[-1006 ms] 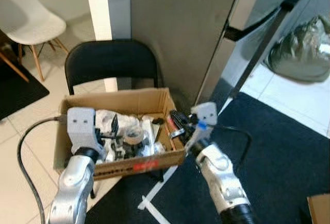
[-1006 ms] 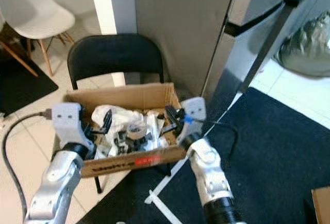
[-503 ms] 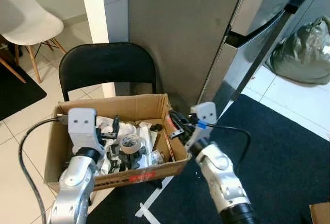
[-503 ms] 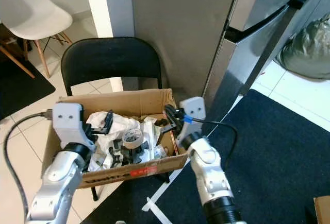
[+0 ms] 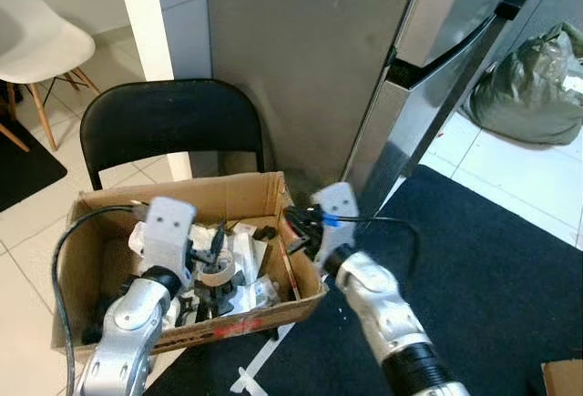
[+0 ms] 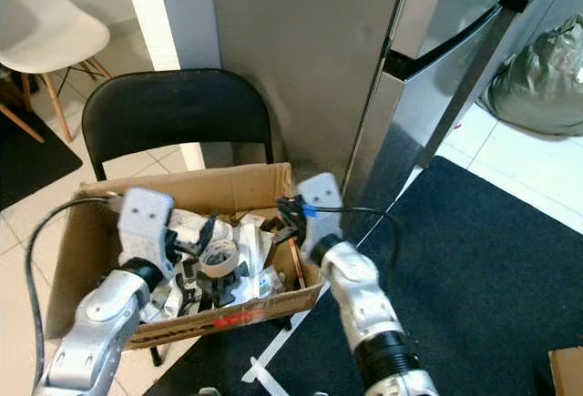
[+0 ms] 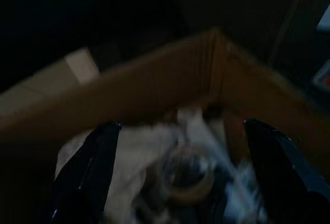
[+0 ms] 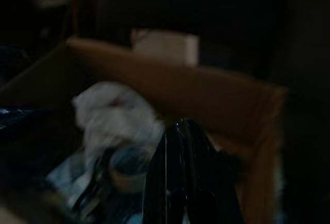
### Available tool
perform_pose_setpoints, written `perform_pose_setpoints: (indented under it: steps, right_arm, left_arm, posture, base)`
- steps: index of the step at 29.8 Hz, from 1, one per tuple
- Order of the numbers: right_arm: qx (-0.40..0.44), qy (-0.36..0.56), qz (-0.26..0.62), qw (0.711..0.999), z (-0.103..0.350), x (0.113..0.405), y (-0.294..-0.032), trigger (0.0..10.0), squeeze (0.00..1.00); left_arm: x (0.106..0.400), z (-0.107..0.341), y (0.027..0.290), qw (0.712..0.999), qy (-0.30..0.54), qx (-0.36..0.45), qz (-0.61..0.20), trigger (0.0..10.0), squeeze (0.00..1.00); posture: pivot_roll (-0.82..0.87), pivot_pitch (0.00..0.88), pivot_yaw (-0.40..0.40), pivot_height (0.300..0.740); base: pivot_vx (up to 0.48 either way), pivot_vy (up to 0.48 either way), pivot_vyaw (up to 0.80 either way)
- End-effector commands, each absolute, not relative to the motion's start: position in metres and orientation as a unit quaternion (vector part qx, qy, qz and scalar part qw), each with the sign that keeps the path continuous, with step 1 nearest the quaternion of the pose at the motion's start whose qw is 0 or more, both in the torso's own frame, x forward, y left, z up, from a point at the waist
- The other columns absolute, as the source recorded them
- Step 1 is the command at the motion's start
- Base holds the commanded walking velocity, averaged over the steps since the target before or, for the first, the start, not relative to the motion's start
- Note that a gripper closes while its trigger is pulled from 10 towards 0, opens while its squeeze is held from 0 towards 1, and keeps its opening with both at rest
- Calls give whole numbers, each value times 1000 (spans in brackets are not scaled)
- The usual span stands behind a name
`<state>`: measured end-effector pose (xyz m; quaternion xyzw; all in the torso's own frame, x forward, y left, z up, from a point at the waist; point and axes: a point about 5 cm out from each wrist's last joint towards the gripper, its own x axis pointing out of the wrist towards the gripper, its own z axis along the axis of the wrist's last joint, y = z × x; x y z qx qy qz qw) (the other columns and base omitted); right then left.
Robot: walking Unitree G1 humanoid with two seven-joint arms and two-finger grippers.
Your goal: Picking trash to rubbish bin
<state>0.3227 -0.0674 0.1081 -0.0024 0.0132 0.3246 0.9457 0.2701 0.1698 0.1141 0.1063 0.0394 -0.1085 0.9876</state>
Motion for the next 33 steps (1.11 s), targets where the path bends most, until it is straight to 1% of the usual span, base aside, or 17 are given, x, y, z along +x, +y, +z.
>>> perform_pose_setpoints:
  steps: [1,4,9,12,13,17,21,25,29,32,33]
  right_arm:
    - [-14,44,335,941,96,321,-66,10000,0]
    - [-20,60,348,935,90,321,-58,10000,0]
    - [-6,70,359,930,88,323,-46,10000,0]
    - [-10,77,385,920,88,323,-30,10000,0]
    - [-10,77,385,920,88,323,-30,10000,0]
    - [14,78,393,916,90,325,-14,10000,0]
    - [18,77,397,915,92,326,-9,10000,0]
    - [48,67,411,908,98,326,-1,10000,0]
    - [95,52,429,897,108,326,7,10000,0]
    - [136,38,426,894,115,327,11,10000,0]
    - [136,38,426,894,115,327,11,10000,0]
  left_arm:
    - [266,105,173,984,65,120,-112,10000,0]
    - [262,100,174,981,82,127,-119,10000,0]
    - [259,94,177,978,101,136,-120,10000,0]
    - [259,91,179,977,111,144,-115,10000,0]
    - [259,91,179,977,111,144,-115,10000,0]
    - [256,92,181,978,109,144,-103,10000,0]
    - [255,92,181,979,110,141,-99,10000,0]
    - [254,92,180,979,110,138,-100,10000,0]
    - [254,93,178,980,108,136,-102,10000,0]
    - [255,94,177,980,105,134,-101,10000,0]
    - [255,94,177,980,105,134,-101,10000,0]
  posture:
    - [68,134,-54,740]
    - [70,133,-57,740]
    - [63,146,-60,740]
    - [67,157,-70,740]
    - [67,157,-70,740]
    - [71,163,-78,740]
    - [71,165,-79,740]
    - [70,166,-80,740]
    - [70,166,-80,740]
    - [66,167,-80,740]
    - [66,167,-80,740]
  base:
    - [0,0,0]
    - [0,0,0]
    - [0,0,0]
    - [0,0,0]
    - [0,0,0]
    - [0,0,0]
    - [0,0,0]
    - [0,0,0]
    - [0,0,0]
    - [0,0,0]
    - [0,0,0]
